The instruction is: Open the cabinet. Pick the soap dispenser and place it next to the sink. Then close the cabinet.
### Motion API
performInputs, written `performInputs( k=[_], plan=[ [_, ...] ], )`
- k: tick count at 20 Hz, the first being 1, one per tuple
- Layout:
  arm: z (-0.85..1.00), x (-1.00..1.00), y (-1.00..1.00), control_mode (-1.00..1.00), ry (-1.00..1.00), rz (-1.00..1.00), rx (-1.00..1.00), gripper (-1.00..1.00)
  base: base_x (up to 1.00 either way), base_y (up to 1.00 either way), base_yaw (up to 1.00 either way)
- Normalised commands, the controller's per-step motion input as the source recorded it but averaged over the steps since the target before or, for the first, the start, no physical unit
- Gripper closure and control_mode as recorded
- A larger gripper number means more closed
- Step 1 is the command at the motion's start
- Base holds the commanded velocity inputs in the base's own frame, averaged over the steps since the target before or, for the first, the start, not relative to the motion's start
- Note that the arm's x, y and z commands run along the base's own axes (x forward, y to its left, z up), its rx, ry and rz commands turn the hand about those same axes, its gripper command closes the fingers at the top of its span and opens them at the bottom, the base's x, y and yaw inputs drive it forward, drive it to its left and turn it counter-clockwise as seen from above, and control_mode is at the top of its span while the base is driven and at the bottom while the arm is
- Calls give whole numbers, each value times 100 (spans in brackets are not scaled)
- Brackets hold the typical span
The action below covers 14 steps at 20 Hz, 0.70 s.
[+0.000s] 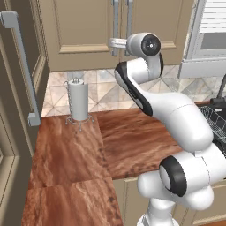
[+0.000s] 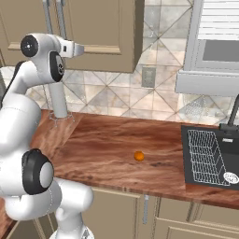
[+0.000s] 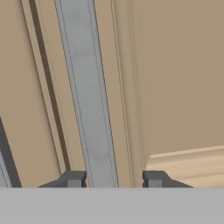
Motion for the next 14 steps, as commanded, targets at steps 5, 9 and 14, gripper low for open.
performInputs(
  k=[5, 9, 14],
  plan=[
    [0, 3, 0, -100, 0, 0, 0, 100, 0, 0, 0],
    [0, 0, -18, -100, -1, 0, 0, 100, 0, 0, 0],
    [0, -21, -46, -100, -3, 0, 0, 100, 0, 0, 0]
  ],
)
